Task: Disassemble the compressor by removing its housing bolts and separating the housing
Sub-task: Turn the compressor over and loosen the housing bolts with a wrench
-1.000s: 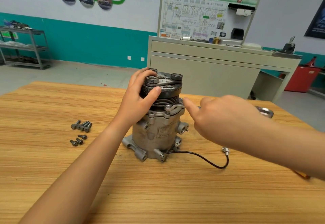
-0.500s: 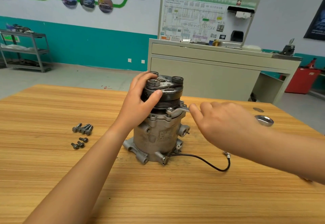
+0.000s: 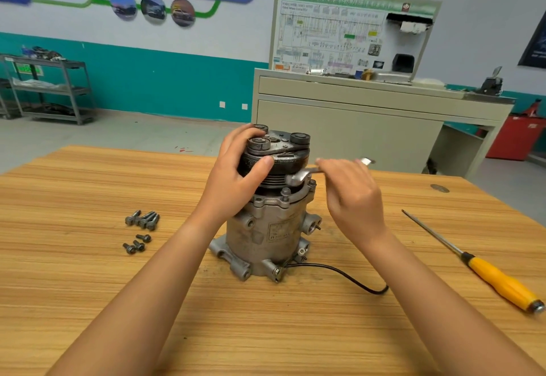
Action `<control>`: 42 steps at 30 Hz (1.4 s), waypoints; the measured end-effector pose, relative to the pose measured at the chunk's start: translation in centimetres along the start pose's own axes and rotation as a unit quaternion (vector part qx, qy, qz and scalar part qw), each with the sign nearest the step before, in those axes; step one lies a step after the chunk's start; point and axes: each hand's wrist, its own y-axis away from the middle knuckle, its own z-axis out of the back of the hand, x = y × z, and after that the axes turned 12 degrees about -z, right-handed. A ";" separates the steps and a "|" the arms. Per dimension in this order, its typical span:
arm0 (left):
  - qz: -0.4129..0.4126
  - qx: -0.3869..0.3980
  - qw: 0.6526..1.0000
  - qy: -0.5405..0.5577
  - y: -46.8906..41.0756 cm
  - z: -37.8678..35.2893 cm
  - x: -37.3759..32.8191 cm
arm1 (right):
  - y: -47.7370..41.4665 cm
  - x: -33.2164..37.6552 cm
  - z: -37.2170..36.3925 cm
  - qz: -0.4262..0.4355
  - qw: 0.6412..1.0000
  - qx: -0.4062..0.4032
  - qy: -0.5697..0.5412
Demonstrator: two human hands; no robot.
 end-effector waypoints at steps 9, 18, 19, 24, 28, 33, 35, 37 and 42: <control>0.111 0.053 0.992 0.010 2.2 2.0 1.8 | 1.8 2.7 7.6 -0.062 0.974 0.185 0.116; 0.202 0.021 0.964 -0.174 3.3 1.4 0.0 | 2.0 3.2 7.9 -0.096 0.929 0.286 0.214; 0.191 0.006 0.961 -0.201 3.8 1.1 -0.7 | 1.8 3.5 8.1 -0.095 0.923 0.292 0.232; 0.153 -0.022 0.952 -0.263 5.6 0.3 -2.7 | 0.6 5.0 9.6 -0.077 0.881 0.319 0.340; 0.157 -0.003 0.950 -0.269 5.6 0.3 -3.1 | -0.4 7.5 10.5 -0.028 0.841 0.372 0.393; 0.166 0.000 0.946 -0.279 5.5 0.1 -3.2 | -0.6 10.7 9.9 0.001 0.790 0.444 0.424; 0.170 0.001 0.944 -0.281 5.5 0.0 -3.2 | -0.8 12.2 8.6 -0.011 0.743 0.473 0.473; 0.171 0.001 0.944 -0.281 5.5 0.1 -3.1 | -0.9 13.1 7.7 -0.018 0.733 0.427 0.529; 0.165 -0.023 0.952 -0.255 6.0 0.0 -2.9 | -0.1 9.9 9.6 0.105 0.797 0.429 0.411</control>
